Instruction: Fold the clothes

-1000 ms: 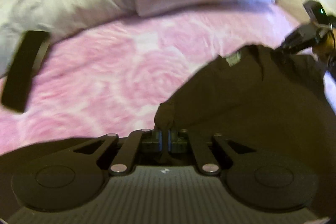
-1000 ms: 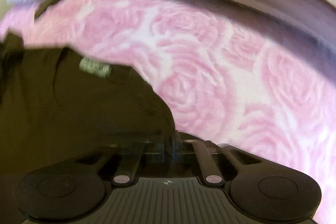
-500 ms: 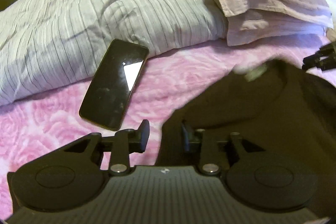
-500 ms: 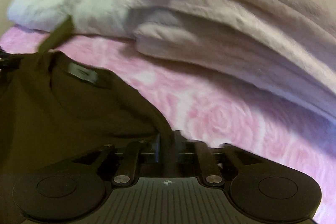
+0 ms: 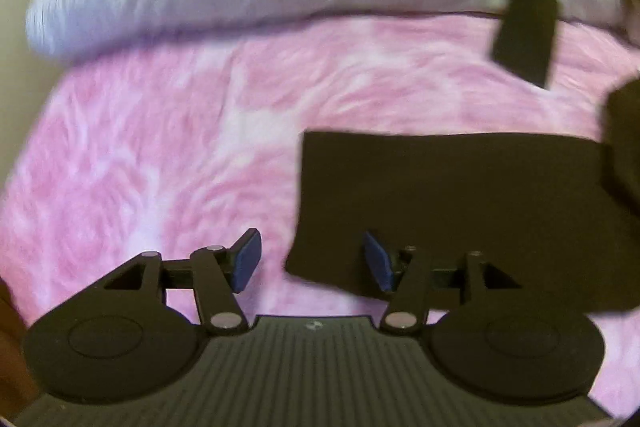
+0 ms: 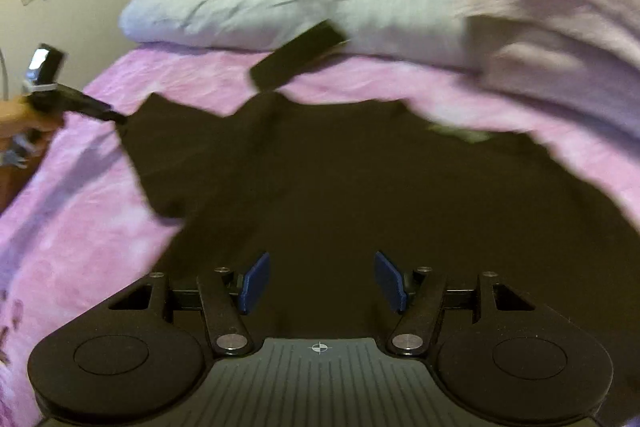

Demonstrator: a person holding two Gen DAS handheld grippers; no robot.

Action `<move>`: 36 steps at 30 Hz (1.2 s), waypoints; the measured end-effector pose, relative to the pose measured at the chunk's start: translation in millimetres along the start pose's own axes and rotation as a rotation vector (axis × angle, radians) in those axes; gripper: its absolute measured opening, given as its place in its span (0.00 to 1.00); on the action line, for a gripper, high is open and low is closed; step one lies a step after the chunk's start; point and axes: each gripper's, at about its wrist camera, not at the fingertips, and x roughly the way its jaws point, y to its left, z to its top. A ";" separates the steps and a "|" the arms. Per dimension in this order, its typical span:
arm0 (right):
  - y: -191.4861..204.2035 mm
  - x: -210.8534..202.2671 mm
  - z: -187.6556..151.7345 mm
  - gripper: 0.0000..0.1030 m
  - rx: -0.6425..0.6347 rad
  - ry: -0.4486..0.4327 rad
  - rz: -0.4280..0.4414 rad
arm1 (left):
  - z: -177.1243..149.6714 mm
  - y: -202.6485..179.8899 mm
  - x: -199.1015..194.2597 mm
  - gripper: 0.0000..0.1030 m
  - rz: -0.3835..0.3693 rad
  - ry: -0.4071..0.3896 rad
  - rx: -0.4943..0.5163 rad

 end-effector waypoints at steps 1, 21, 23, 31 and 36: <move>13.5 8.8 -2.3 0.60 0.002 0.007 0.007 | -0.3 2.5 6.5 0.50 -0.025 0.004 -0.003; 150.5 63.8 -8.3 0.60 -0.041 0.132 -0.072 | -102.9 161.2 -102.9 0.19 0.191 -0.091 -0.110; 145.9 46.2 -23.1 0.60 -0.018 0.148 -0.104 | -117.6 145.8 -111.7 0.19 0.172 -0.096 -0.101; 71.1 -78.9 -139.4 0.60 0.240 0.273 -0.275 | -215.2 -18.2 -184.0 0.37 -0.231 -0.024 -0.050; 19.7 -142.8 -228.4 0.60 0.386 0.348 -0.292 | -292.1 -154.6 -219.5 0.47 -0.506 0.112 0.001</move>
